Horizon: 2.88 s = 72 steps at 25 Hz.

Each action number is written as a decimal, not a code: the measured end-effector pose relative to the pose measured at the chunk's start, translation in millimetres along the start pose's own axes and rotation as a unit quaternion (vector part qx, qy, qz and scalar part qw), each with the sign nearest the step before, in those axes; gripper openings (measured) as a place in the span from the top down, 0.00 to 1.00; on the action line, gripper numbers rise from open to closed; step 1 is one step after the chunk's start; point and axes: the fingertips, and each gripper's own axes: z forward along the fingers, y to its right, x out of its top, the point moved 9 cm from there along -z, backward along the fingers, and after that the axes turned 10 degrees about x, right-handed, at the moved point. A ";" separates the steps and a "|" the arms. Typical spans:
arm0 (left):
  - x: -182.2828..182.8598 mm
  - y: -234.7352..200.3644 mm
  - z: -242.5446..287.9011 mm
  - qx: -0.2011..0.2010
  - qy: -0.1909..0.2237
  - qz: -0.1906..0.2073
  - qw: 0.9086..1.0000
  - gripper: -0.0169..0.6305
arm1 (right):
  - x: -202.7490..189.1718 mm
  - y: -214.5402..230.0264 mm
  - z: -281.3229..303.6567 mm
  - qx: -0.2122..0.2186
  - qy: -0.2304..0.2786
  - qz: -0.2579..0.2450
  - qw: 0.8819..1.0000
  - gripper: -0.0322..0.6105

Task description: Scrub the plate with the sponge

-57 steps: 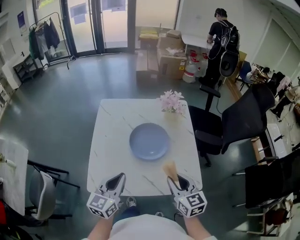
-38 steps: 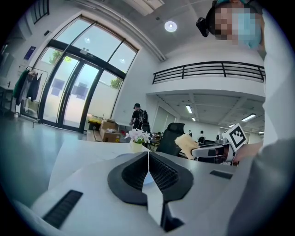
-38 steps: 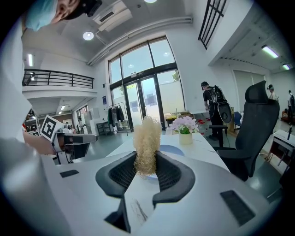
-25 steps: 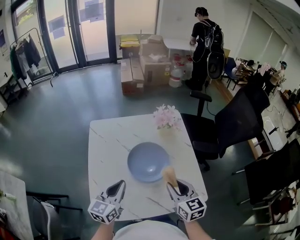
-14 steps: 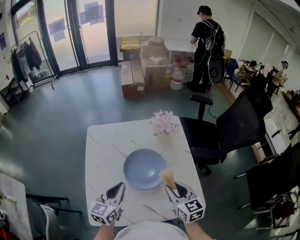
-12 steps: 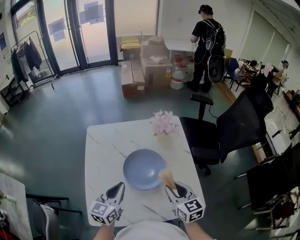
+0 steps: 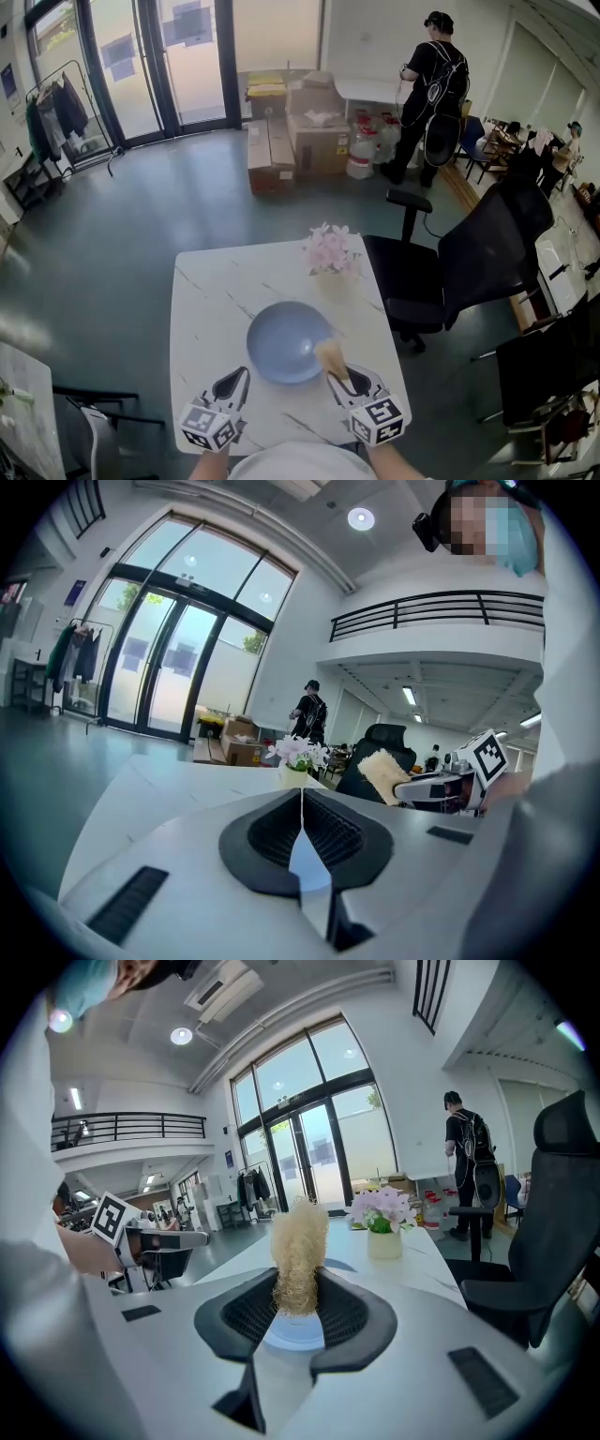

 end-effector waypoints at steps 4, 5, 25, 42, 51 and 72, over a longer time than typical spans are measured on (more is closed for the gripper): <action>-1.9 -2.6 2.2 0.003 -0.005 -0.002 1.000 0.92 | -1.2 1.3 2.7 0.001 -0.001 0.004 1.000 0.76; -2.5 -2.6 2.6 0.003 -0.006 -0.003 1.000 0.92 | -1.8 1.2 2.2 0.000 -0.002 0.005 1.000 0.76; -44.9 -38.0 56.1 0.016 -0.104 -0.076 0.992 0.92 | -6.6 0.6 3.0 -0.012 -0.017 0.011 1.000 0.76; -88.7 -63.6 101.0 0.046 -0.217 -0.216 0.951 0.63 | -8.1 3.3 2.7 -0.013 -0.023 0.016 1.000 0.76; -102.9 -75.7 118.1 0.072 -0.244 -0.247 0.935 0.62 | -15.0 9.8 -0.2 -0.023 -0.021 0.023 0.999 0.76; -110.0 -74.9 140.5 0.095 -0.280 -0.241 0.925 0.86 | -17.7 15.3 0.1 -0.033 -0.021 0.030 0.999 0.76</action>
